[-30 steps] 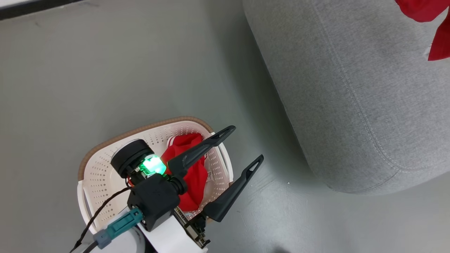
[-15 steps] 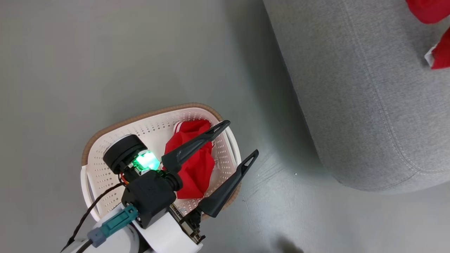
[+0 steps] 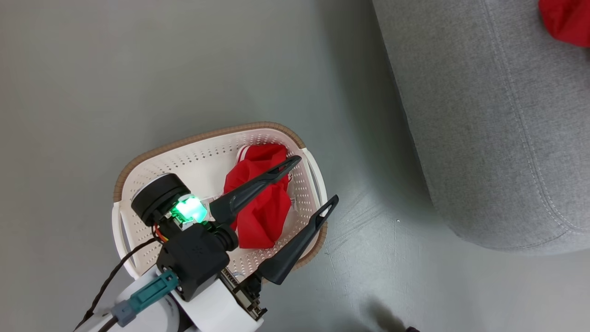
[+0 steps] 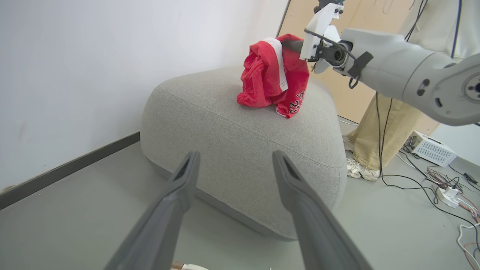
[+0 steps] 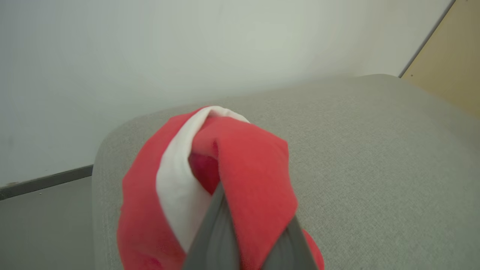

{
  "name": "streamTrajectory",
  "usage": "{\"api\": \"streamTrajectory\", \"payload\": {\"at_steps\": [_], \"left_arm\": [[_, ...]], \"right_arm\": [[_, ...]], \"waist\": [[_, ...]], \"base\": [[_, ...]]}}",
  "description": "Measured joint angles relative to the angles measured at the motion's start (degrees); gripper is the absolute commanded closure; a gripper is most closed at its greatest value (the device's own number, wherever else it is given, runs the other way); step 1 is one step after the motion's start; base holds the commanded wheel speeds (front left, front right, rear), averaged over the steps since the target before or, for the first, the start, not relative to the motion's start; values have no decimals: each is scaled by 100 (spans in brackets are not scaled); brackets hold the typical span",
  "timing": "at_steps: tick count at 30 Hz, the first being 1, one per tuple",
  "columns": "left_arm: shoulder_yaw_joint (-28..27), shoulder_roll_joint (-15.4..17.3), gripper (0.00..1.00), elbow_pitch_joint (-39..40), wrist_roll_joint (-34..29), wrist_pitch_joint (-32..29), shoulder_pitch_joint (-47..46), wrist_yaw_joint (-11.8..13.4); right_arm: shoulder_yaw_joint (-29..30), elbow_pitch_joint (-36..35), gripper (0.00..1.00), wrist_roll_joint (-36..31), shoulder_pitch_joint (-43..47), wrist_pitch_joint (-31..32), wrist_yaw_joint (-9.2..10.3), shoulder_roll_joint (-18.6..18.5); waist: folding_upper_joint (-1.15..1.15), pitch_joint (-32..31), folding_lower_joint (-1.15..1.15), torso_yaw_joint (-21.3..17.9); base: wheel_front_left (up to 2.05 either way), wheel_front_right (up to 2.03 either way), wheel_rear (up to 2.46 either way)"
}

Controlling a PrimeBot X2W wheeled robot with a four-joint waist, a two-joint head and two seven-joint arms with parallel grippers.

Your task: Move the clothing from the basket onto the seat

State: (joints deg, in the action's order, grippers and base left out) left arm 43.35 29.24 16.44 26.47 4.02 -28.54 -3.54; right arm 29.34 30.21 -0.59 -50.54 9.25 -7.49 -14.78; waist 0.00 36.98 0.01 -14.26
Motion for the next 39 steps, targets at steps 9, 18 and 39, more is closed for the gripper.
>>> {"api": "streamTrajectory", "payload": {"at_steps": [9, 18, 39], "left_arm": [[4, 63, 0, -19, 0, -4, -7, -3], [19, 49, 0, -79, 2, -2, -9, -9], [44, -165, 0, -339, 12, 264, -109, -58]], "right_arm": [[331, 561, 91, -108, 11, 692, 0, 127], [367, 523, 0, -402, -13, 792, -1, 205], [394, 308, 0, -751, -166, 789, -1, 162]], "waist": [[0, 66, 0, 34], [0, -7, 0, -11], [0, -350, 0, -43]], "base": [[0, 0, 0], [0, 0, 0], [0, 0, 0]]}}
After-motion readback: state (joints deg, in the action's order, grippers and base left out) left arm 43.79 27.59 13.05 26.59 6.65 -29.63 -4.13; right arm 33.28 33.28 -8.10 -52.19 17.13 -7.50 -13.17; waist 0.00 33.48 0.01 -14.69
